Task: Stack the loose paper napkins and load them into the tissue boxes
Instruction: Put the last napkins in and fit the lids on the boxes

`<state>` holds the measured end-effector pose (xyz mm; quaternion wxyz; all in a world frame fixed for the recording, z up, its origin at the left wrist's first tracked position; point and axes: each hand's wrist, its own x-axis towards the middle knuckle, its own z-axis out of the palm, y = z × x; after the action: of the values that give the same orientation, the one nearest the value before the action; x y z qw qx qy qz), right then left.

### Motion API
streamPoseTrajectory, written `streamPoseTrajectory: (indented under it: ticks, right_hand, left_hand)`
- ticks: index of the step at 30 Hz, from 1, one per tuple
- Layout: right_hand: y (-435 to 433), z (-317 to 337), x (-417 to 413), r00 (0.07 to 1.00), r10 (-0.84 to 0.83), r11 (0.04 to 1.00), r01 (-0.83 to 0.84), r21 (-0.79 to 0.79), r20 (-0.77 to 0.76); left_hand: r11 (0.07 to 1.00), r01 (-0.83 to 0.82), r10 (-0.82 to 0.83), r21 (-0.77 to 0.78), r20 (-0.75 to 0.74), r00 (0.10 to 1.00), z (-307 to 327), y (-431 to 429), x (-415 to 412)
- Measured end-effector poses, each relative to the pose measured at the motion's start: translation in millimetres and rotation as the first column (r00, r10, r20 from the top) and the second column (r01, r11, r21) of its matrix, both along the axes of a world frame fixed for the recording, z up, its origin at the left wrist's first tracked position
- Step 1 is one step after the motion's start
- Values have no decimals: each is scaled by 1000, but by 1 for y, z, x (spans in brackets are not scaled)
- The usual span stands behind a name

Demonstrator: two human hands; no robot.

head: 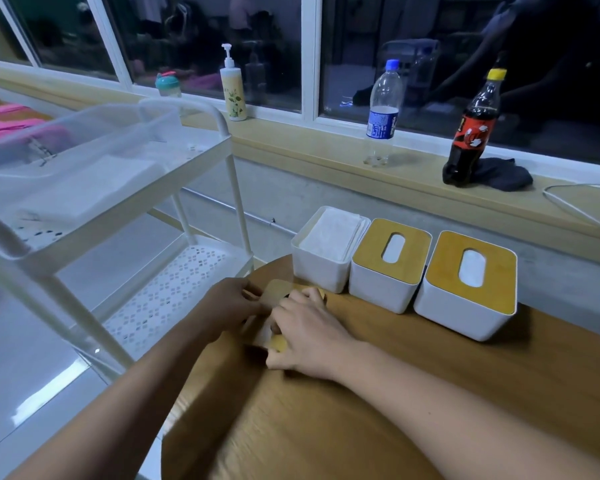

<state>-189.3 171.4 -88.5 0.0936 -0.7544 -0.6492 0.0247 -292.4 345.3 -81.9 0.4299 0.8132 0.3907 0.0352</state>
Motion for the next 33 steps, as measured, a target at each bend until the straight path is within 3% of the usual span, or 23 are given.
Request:
streamPoseTrajectory:
  ticks: [4, 7, 11, 18, 23, 33]
  right_hand:
    - [-11, 14, 1, 999, 30, 997, -27, 68, -41]
    - [-15, 29, -1, 998, 62, 977, -59, 203, -8]
    - [-14, 52, 2, 994, 92, 923, -105, 371, 52]
    - [-14, 68, 65, 987, -45, 933, -14, 360, 154]
    - [-15, 70, 108, 969, -105, 969, 49, 243, 222]
    - [-11, 56, 124, 959, -199, 980, 195, 40, 199]
  left_hand:
    - [960, -47, 69, -275, 71, 995, 13, 13, -11]
    - [899, 12, 83, -438, 198, 977, 32, 16, -21]
    - [912, 40, 97, -409, 309, 946, 66, 26, -20]
    - [921, 44, 120, -388, 388, 914, 99, 35, 41]
    - [939, 38, 112, -342, 407, 906, 87, 38, 106]
    - [999, -42, 44, -14, 305, 951, 55, 30, 161]
